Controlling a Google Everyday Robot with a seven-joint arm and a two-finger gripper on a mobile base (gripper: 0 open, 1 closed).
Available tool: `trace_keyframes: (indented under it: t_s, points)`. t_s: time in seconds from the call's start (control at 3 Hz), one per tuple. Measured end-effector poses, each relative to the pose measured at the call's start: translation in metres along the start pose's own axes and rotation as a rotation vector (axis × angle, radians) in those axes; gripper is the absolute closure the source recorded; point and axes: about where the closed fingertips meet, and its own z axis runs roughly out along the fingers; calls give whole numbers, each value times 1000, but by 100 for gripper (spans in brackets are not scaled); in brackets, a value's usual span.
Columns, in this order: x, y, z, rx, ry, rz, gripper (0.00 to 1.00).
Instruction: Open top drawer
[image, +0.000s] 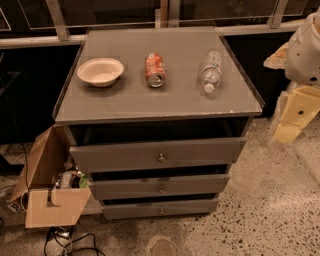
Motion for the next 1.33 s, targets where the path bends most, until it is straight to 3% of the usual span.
trace_keyframes:
  t_s: [0.33,0.67,1.33]
  points:
    - [2,1,4,-3,-13,-8,0]
    - [13,16,29,-24,-56,-25,0]
    - [21,47,107,-117,-128,-71,0]
